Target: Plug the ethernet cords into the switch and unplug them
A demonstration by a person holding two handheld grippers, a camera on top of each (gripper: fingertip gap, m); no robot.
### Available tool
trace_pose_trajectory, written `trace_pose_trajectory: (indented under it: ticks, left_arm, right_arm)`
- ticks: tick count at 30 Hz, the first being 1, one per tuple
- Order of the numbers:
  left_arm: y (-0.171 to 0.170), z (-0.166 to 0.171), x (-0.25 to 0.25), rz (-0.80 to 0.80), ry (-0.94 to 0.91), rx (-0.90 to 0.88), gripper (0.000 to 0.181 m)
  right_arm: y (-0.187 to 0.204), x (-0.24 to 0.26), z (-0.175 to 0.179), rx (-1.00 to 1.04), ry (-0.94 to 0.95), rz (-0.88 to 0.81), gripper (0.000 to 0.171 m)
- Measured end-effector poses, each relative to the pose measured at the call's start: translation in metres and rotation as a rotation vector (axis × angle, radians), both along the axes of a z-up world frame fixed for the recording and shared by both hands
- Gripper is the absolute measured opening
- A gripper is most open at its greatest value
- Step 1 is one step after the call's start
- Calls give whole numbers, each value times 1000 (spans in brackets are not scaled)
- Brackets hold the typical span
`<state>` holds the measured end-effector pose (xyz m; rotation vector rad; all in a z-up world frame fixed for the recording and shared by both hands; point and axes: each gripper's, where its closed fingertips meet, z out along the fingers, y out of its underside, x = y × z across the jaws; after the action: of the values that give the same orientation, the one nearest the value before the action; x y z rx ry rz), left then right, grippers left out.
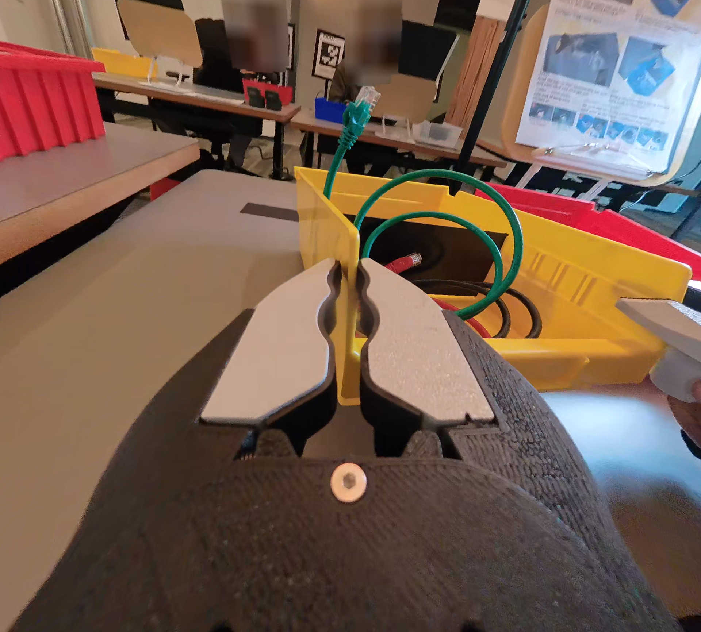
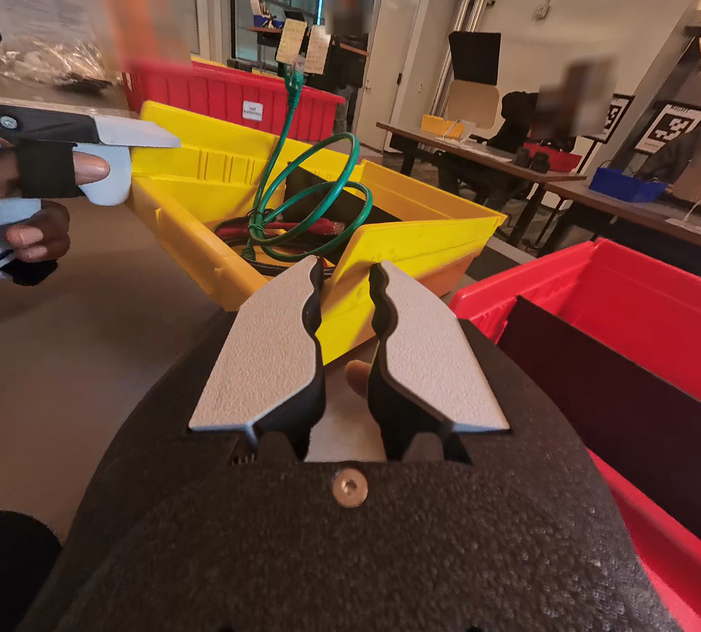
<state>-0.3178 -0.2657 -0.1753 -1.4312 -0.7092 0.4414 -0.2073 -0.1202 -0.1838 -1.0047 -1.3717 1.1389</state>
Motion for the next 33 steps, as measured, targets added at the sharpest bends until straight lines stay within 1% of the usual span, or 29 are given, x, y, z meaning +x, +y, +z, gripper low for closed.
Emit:
trace_pose_trajectory:
  ticks: [4, 7, 9, 12, 14, 16, 18, 20, 22, 24, 25, 26, 29, 31, 33]
  left_arm:
    - [3, -8, -9, 38, 1, -32, 5]
    - [8, -19, -17, 60, 1, -91, 4]
    - [16, -33, -22, 43, -35, -160, 4]
    - [29, -45, -24, -17, -13, -280, 4]
    - [36, -48, -21, -75, -6, -315, 5]
    - [36, -43, -20, -93, 24, -325, 18]
    - [29, -41, -20, -96, 36, -353, 37]
    - [25, -34, -15, -125, 30, -342, 46]
    - [20, -24, -7, -137, 73, -357, 41]
    - [18, -17, 4, -153, 115, -403, 21]
    - [21, -13, 13, -198, 133, -406, 5]
    - [26, -12, 24, -267, 138, -416, 0]
    - [41, -17, 50, -435, 113, -503, 2]
    - [52, -19, 61, -492, 150, -584, 18]
    - [63, -25, 70, -541, 208, -710, 33]
  right_arm:
    - [2, -6, -8, -6, -30, -16, 23]
    - [7, -11, -20, 3, -101, -53, 24]
    - [11, -11, -30, 23, -165, -83, 26]
    - [16, -1, -40, 63, -247, -48, 29]
    - [22, 10, -32, 73, -252, -14, 30]
    - [34, 23, -16, 125, -256, -4, 33]
    - [46, 35, -6, 183, -307, 20, 38]
    - [62, 45, -13, 273, -420, 40, 45]
    - [81, 54, -33, 356, -559, 55, 50]
    - [96, 60, -53, 425, -682, 62, 53]
    - [102, 62, -62, 462, -730, 66, 54]
    - [106, 62, -69, 500, -772, 67, 56]
    - [121, 58, -90, 617, -907, 67, 63]
    - [130, 56, -103, 643, -1003, 86, 59]
    - [133, 52, -107, 629, -1016, 121, 36]
